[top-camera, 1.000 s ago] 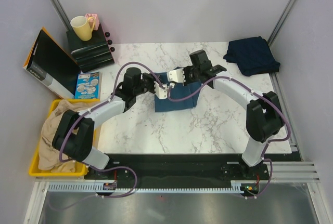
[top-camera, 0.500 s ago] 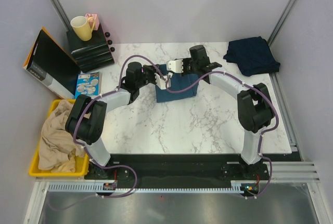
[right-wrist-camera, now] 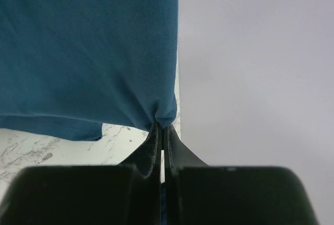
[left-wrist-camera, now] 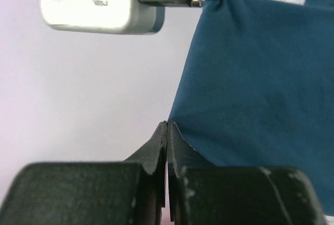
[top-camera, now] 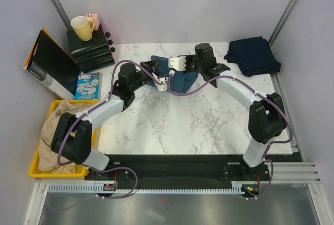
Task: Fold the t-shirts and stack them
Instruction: Fold the tshirt
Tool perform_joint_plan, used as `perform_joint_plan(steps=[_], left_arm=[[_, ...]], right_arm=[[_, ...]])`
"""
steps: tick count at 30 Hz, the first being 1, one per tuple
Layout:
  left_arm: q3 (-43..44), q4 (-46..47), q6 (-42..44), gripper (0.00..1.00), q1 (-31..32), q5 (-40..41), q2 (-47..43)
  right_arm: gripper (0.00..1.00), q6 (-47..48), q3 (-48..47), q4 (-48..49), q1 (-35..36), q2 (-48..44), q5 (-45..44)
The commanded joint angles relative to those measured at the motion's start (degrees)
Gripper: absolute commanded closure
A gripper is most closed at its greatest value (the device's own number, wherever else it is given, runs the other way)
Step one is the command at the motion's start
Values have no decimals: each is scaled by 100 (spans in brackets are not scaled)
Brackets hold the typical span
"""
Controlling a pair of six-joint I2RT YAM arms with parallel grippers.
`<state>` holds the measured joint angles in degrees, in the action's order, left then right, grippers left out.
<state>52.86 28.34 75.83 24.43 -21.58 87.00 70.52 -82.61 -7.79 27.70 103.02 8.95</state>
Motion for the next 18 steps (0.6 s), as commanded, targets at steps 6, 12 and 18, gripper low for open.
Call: perform_joint_plan(steps=[6,12,18], left_arm=[[22,233,-139,98,115,-180,-228],[180,444,-69,98,106,-109,176],[435,935,-42,98,-8,-74,694]], right_arm=[[100,-30,166,32,-2,-432,-157],[100,-3,-88,120,7,-37,-209],[100,-3,-378,436,-2,446,-411]])
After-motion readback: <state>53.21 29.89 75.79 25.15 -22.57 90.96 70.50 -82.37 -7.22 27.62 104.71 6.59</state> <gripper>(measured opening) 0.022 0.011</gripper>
